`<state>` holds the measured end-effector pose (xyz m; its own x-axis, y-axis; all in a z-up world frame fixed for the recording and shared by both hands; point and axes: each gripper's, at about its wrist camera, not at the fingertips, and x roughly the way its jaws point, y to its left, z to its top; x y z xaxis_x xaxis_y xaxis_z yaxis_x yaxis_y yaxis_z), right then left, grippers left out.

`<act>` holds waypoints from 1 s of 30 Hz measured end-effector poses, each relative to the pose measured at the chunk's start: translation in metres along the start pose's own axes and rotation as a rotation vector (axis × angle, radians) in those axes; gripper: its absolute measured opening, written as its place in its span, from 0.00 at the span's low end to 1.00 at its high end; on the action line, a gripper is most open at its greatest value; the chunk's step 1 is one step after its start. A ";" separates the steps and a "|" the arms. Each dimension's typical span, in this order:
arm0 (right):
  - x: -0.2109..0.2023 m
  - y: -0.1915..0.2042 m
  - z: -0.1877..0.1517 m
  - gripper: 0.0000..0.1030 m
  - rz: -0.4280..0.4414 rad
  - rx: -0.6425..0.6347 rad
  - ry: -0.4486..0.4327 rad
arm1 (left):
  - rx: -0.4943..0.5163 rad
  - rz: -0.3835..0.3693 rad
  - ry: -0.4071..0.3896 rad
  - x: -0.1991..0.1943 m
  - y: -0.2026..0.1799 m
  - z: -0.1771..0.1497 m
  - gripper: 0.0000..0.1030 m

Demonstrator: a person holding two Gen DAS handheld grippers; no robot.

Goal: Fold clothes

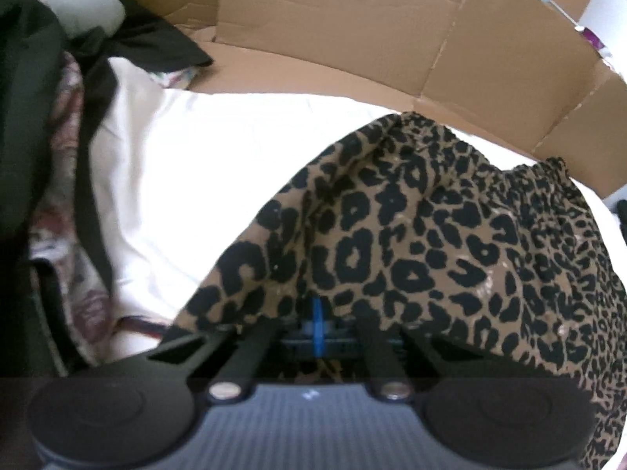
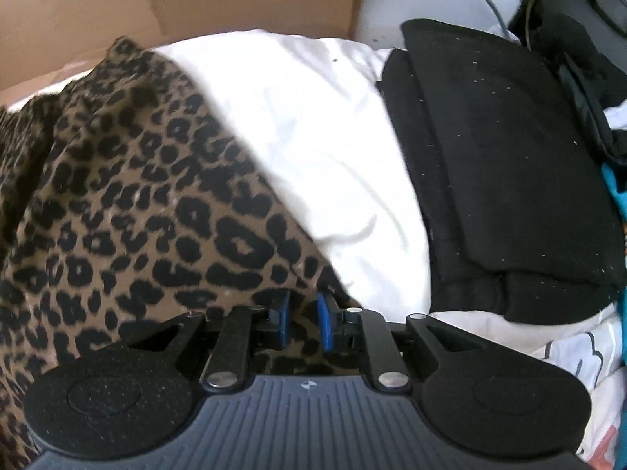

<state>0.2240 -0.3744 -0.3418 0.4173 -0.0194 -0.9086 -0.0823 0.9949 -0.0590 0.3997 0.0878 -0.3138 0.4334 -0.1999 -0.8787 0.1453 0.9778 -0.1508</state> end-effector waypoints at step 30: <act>0.009 0.083 0.067 0.12 0.170 -0.172 -0.092 | 0.138 0.027 -0.048 0.002 -0.022 0.034 0.06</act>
<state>0.2814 -0.2857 -0.3278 0.4643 0.1642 -0.8703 -0.3083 0.9512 0.0149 0.4273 0.0640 -0.2970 0.4804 -0.1793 -0.8585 0.2522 0.9658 -0.0606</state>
